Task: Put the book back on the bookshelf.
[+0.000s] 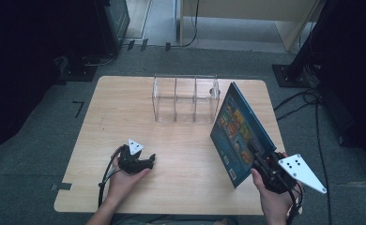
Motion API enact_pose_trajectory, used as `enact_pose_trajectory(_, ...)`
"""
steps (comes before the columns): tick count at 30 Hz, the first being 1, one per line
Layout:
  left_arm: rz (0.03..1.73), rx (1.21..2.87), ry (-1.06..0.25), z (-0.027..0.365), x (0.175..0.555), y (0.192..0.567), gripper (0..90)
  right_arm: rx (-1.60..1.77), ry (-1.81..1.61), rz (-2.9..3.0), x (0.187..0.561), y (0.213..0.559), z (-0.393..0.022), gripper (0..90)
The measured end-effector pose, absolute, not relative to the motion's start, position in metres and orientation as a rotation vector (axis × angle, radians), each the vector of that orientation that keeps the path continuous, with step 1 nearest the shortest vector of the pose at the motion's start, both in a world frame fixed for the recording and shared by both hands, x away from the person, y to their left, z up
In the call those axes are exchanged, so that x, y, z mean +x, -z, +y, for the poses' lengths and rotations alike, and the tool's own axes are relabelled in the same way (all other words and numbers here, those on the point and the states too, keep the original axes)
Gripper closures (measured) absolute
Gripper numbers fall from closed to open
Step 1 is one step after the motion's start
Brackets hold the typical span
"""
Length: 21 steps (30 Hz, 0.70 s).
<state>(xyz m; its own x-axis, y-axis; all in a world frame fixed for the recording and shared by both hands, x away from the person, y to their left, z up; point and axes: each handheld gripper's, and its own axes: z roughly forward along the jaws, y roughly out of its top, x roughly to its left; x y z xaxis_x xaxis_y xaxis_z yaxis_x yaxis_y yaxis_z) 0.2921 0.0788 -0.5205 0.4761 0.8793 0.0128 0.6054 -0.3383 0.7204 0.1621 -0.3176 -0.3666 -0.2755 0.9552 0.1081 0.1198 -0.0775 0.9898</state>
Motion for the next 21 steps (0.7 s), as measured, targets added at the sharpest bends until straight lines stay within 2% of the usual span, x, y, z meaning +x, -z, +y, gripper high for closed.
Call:
enact_pose_trajectory(3, 1.225, 2.07, -0.536, 0.079, 0.292, 0.52, 21.6, 1.2, -1.462, 1.455, 0.161, 0.362, -0.319, 75.4)
enact_pose_trajectory(8, 1.225, 2.07, -0.536, 0.079, 0.292, 0.52, 21.6, 1.189, -1.483, 1.461, 0.158, 0.356, -0.319, 75.4)
enact_pose_trajectory(12, 1.225, 2.07, -0.536, 0.079, 0.292, 0.52, 21.6, 1.183, -1.476, 1.476, 0.158, 0.354, -0.319, 81.3)
enact_pose_trajectory(21, 1.225, 2.07, -0.535, 0.079, 0.292, 0.52, 21.6, 1.155, -1.446, 1.515, 0.159, 0.352, -0.32, 83.0)
